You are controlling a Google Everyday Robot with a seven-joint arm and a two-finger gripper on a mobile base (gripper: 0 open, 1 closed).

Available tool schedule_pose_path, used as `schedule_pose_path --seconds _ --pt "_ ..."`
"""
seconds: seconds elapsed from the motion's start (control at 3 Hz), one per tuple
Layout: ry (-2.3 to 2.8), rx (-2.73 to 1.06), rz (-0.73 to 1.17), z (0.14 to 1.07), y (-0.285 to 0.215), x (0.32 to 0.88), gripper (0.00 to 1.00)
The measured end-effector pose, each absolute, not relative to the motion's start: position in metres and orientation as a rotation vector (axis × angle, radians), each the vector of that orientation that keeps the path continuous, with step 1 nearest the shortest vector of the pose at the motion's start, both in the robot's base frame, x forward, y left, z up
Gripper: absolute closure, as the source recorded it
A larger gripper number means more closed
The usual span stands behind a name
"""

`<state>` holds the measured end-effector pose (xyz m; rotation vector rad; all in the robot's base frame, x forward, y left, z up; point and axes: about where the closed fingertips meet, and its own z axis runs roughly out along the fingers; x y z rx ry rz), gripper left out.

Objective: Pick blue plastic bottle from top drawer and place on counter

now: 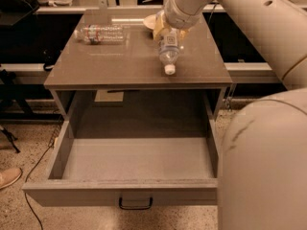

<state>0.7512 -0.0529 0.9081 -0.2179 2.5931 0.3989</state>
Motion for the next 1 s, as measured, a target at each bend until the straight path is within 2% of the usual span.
schedule_pose_path --seconds 1.0 --pt "2.673 -0.127 0.348 0.878 -0.048 0.784 0.28"
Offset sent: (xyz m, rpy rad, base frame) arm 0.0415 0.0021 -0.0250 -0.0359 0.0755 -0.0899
